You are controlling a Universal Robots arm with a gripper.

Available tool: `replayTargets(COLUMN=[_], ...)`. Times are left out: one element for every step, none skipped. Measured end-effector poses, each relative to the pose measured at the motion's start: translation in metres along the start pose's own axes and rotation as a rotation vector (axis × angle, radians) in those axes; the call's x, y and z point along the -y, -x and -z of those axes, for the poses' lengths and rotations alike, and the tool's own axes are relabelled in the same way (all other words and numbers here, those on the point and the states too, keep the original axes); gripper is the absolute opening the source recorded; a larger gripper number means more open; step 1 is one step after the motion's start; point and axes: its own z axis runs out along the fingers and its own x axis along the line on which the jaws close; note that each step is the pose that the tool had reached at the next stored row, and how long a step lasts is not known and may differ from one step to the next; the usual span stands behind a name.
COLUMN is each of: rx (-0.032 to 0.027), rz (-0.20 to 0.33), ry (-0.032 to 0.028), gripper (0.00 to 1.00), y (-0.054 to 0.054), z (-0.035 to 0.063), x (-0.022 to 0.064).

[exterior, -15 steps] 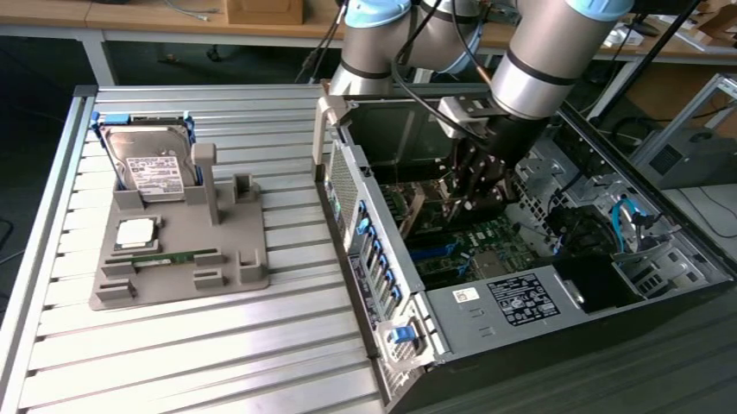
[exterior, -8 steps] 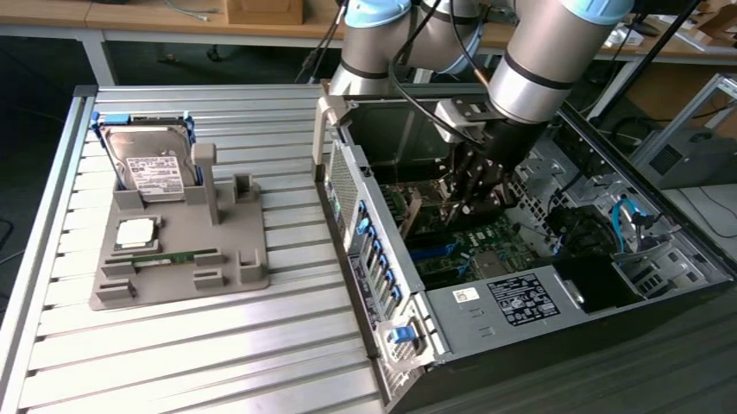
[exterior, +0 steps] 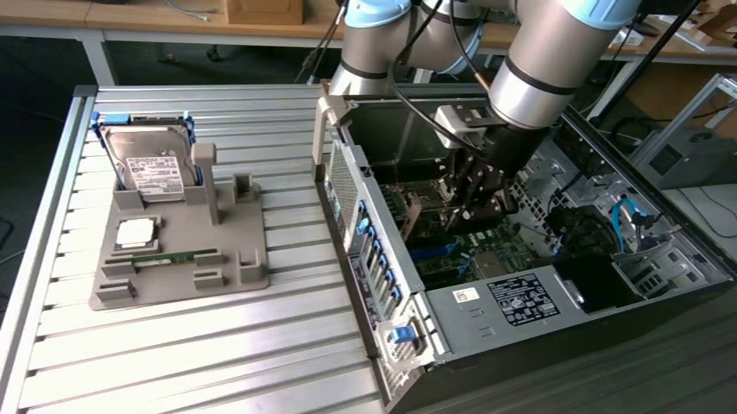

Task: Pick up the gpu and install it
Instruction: 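Insert the gpu into the slot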

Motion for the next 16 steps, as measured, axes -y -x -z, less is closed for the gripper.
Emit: replayTargets(rx=[0.0, 0.0, -0.0001, 0.0, 0.0, 0.0, -0.0001, 0.0, 0.0, 0.0, 0.0, -0.0001, -0.0002, 0.0, 0.0001, 0.0], rz=[0.0, 0.0, 0.0, 0.0, 0.0, 0.0, 0.0, 0.0, 0.0, 0.0, 0.0, 0.0, 0.0, 0.0, 0.0, 0.0], ry=[0.0, 0.0, 0.0, 0.0, 0.0, 0.0, 0.0, 0.0, 0.0, 0.0, 0.0, 0.0, 0.0, 0.0, -0.0001, 0.0], gripper=[0.27, 0.27, 0.27, 0.27, 0.27, 0.27, 0.27, 0.27, 0.27, 0.27, 0.27, 0.27, 0.27, 0.27, 0.27, 0.27], y=[-0.001, -0.003, -0.003, -0.004, -0.005, -0.005, -0.005, -0.006, -0.006, -0.006, -0.006, -0.006, -0.006, -0.006, -0.006, -0.006], z=[-0.0001, -0.0001, -0.0001, -0.0003, -0.0003, -0.0003, -0.0003, -0.0004, -0.0005, -0.0006, -0.0007, -0.0009, -0.0012, -0.0018, -0.0024, -0.0032], x=[-0.0011, -0.0021, -0.003, -0.0044, -0.0054, -0.0066, -0.0079, -0.0094, -0.0111, -0.0125, -0.0134, -0.0145, -0.0157, -0.0166, -0.0172, -0.0178])
